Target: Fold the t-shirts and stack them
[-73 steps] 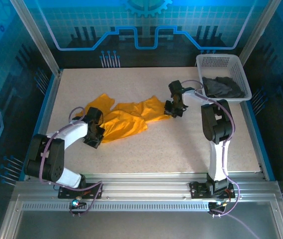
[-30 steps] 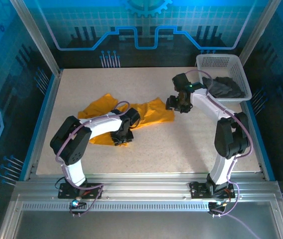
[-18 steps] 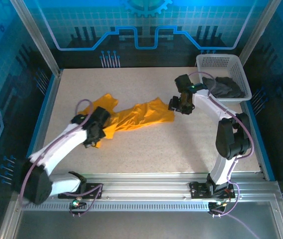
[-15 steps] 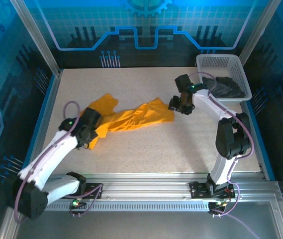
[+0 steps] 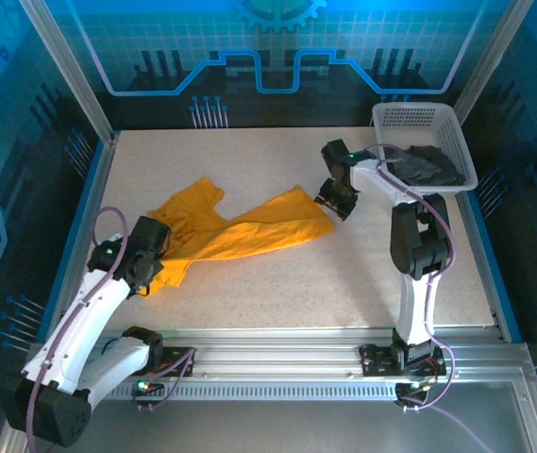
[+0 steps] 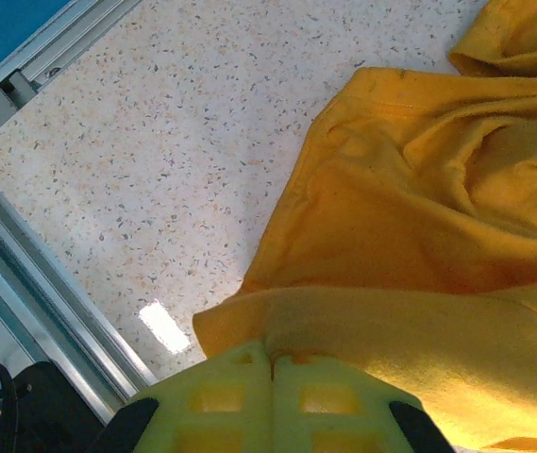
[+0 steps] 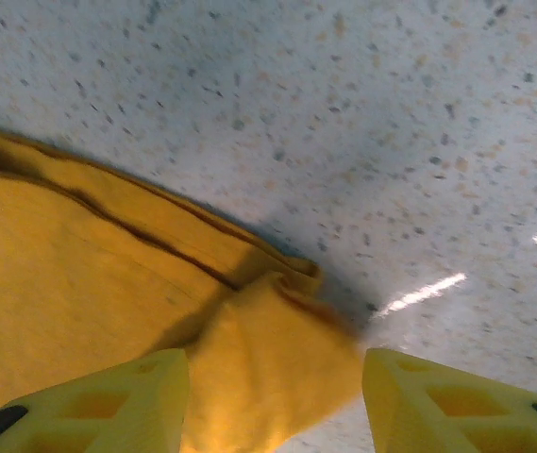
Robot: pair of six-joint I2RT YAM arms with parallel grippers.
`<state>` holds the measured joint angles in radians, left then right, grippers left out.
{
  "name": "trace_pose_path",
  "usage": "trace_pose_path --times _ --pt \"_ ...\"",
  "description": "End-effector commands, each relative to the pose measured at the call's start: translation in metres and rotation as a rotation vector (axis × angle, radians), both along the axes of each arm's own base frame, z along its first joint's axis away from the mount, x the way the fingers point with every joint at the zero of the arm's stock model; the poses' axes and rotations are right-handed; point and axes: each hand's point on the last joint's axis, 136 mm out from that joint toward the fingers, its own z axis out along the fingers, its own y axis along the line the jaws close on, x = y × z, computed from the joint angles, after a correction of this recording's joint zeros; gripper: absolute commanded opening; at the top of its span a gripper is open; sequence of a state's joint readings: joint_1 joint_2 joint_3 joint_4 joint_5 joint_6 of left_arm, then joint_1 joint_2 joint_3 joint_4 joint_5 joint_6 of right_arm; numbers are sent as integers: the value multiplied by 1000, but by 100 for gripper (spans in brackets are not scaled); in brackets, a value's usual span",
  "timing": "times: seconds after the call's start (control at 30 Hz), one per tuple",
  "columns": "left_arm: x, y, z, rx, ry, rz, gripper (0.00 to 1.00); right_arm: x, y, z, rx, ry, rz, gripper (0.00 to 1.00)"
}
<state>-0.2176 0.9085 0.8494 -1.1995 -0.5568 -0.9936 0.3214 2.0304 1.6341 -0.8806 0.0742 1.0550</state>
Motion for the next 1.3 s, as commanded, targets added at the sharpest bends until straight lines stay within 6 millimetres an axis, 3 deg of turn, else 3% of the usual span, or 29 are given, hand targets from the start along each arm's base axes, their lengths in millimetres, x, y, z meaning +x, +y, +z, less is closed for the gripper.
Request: trace_pose_path --times 0.0,0.1,0.23,0.4,0.53,0.6,0.83,1.0,1.1,1.27 --pt "-6 5 -3 17 20 10 0 -7 11 -14 52 82 -110 55" --pt "-4 4 -2 15 14 4 0 -23 8 -18 60 114 -144 55" --pt "-4 4 -2 18 16 -1 0 -44 -12 -14 23 79 -142 53" --pt "-4 3 -3 18 18 -13 0 -53 -14 -34 75 72 -7 41" --pt "-1 2 -2 12 15 -22 0 -49 -14 -47 74 71 85 40" --pt "1 1 -2 11 17 -28 0 -40 -8 -48 89 42 142 36" --pt "2 0 -2 7 14 -29 0 -35 -9 -55 54 60 201 29" --pt "5 -1 -4 2 11 -31 0 -39 -16 -64 11 122 204 8" --pt "6 -2 -2 -1 5 -30 0 -38 -21 -47 -12 76 185 0" --pt "9 -3 -3 -8 4 -33 0 -43 -25 1 -42 3 172 0"
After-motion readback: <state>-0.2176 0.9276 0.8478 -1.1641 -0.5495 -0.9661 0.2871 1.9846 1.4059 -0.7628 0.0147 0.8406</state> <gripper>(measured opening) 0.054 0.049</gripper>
